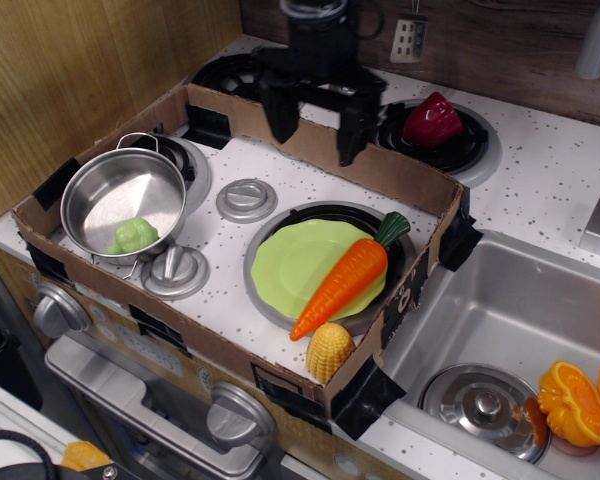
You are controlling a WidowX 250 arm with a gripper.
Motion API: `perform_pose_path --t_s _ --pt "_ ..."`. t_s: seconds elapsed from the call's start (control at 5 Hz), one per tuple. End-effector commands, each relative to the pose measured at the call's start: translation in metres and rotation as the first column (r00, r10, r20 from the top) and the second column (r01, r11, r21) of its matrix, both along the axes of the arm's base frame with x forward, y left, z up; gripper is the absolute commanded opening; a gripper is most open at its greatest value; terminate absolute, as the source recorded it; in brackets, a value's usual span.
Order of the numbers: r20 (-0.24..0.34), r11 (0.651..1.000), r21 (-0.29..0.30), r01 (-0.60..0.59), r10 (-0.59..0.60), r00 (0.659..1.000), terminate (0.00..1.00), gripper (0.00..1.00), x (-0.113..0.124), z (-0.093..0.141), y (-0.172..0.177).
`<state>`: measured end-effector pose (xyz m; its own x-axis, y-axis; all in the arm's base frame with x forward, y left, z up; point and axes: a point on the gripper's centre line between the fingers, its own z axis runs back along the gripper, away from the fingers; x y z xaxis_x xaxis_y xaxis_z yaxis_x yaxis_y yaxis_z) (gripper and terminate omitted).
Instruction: Take carrot off plate
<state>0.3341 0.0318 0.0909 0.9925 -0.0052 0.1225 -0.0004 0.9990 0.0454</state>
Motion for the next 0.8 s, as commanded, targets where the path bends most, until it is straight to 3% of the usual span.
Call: perform_pose_path --t_s 0.0,0.2,0.6 --pt "0.116 0.996 -0.047 0.078 -0.072 0.991 0.0 1.0 -0.028 0.024 -0.032" --pt "0.108 0.992 -0.086 0.09 -0.08 0.991 0.0 1.0 -0.04 0.021 -0.044" --pt "0.1 0.99 -0.077 0.114 -0.106 0.989 0.0 1.0 -0.049 0.0 -0.057"
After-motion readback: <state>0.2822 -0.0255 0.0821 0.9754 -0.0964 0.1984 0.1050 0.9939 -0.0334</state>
